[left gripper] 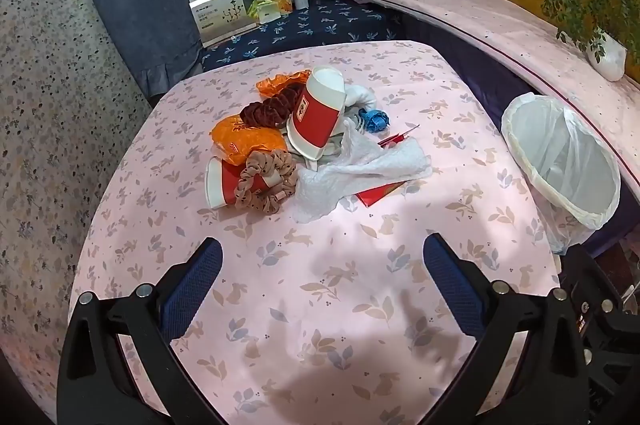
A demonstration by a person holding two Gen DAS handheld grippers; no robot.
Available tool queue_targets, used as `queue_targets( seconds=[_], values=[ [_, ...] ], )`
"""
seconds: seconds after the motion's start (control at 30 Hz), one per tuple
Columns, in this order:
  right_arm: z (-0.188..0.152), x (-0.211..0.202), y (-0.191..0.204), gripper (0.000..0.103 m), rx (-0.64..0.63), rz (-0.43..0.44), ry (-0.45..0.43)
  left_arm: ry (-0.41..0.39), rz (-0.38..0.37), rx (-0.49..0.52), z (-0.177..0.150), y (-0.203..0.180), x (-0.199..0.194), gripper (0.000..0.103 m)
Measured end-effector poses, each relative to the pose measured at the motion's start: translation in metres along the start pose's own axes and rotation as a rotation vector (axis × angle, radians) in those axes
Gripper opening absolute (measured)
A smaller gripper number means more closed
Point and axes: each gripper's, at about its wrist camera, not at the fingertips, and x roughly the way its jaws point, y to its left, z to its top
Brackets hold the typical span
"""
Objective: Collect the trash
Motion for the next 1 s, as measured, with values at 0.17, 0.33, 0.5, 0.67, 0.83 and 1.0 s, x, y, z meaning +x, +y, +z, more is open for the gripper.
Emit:
queue_targets(
  seconds=[0.17,0.33,0.5,0.67,0.83,1.0],
  values=[
    [-0.001,-0.005,0.000,0.096,-0.003,-0.001,-0.003,-0.002,0.001,-0.001,0.001,-0.004,-0.001,0.096],
    [0.000,-0.006,-0.001,0.096,-0.003,0.000,-0.004,0.002,0.001,-0.005,0.003,-0.002,0.000,0.096],
    [-0.001,-0.005,0.001,0.096,-0.006,0.000,-0.005,0.000,-0.004,-0.009,0.005,0.006,-0.003,0.096],
    [-0.002,-0.005,0.002,0.096,-0.005,0.001,-0.005,0.001,-0.009,-0.012,0.005,0.010,-0.004,0.096],
    [-0.001,-0.007,0.002,0.096,-0.004,0.000,-0.007,-0.005,-0.006,-0.012,0.005,0.011,-0.006,0.096],
    [-0.002,-0.005,0.004,0.096,-0.004,-0.004,-0.007,-0.008,-0.001,-0.014,0.002,0.013,-0.005,0.096]
  ],
)
